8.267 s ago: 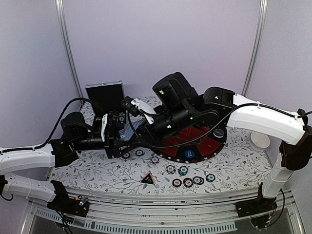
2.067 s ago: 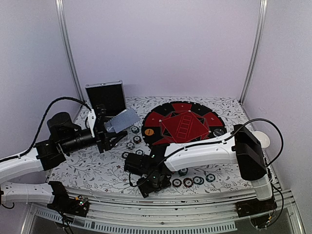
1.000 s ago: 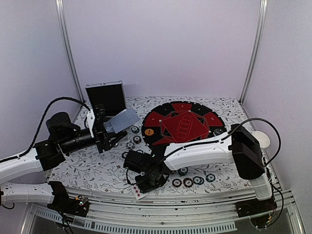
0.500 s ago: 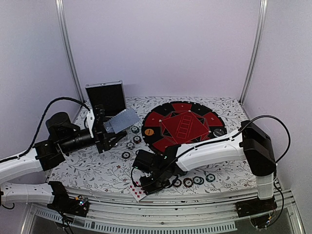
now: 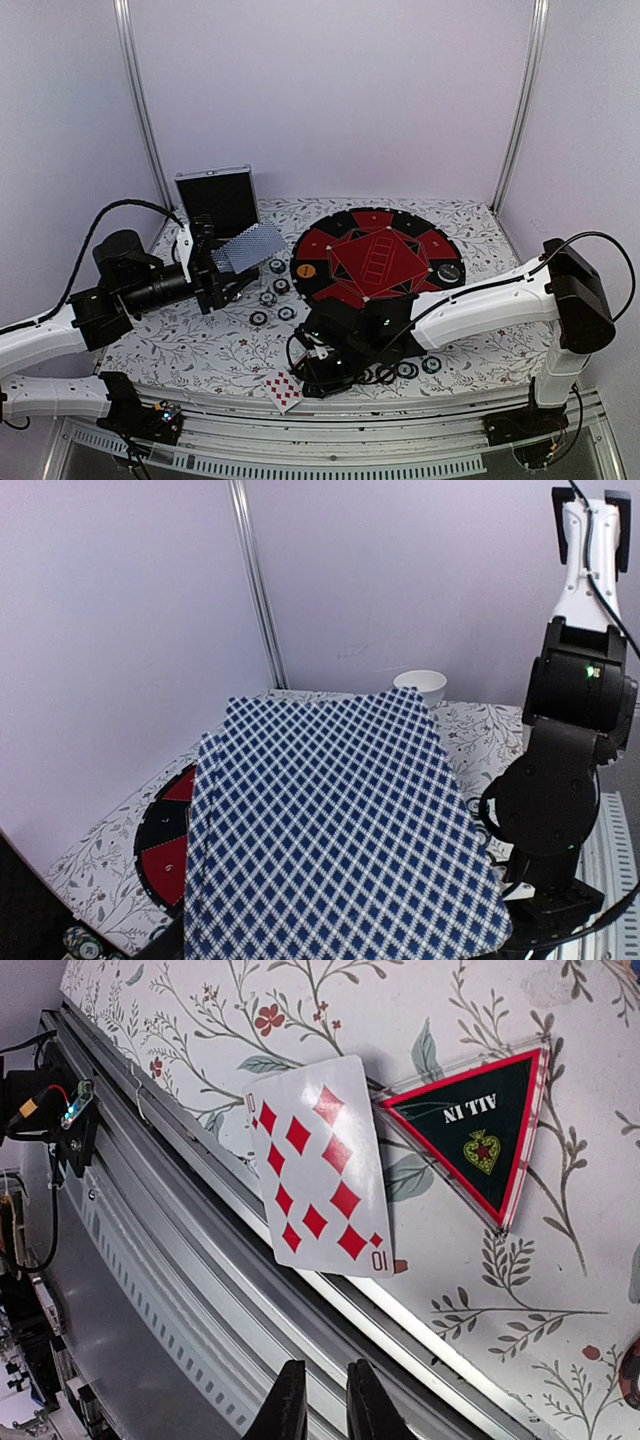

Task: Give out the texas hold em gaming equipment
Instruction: Pick up the poker card from the center of the board.

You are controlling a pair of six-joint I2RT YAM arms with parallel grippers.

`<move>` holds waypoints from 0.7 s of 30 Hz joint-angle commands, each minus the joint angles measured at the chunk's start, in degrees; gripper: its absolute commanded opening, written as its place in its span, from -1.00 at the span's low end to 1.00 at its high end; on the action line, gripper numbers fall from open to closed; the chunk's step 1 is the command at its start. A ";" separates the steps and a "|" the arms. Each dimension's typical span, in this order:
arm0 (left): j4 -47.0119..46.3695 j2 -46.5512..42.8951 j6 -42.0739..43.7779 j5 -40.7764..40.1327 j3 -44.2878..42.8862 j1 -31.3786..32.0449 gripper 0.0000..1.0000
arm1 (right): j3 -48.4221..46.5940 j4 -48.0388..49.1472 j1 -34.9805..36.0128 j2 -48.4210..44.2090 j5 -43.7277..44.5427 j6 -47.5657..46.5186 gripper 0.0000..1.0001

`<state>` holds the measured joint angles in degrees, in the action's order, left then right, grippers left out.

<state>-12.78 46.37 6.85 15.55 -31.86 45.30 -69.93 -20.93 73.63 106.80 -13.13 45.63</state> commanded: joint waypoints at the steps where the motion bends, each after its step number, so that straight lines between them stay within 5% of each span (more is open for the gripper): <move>1: -1.30 -1.17 1.10 -0.91 0.44 -0.94 0.04 | -0.80 0.57 2.14 -4.10 8.81 -6.66 -0.56; 5: -1.19 -1.71 0.94 -0.84 0.19 -1.84 0.04 | -0.25 -0.02 4.58 -6.72 20.58 -23.83 -0.08; 12: -0.61 -1.40 1.79 -0.92 0.13 -3.08 0.04 | 3.50 6.91 10.36 -5.12 36.40 -61.44 0.32; 21: -0.61 0.01 2.36 0.39 0.18 -4.16 0.05 | 21.65 39.08 12.95 -10.78 30.93 -110.91 0.45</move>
<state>-12.53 45.89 8.38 15.03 -31.86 41.91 -50.57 2.50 86.91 98.37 19.16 -38.24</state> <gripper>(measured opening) 0.525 0.724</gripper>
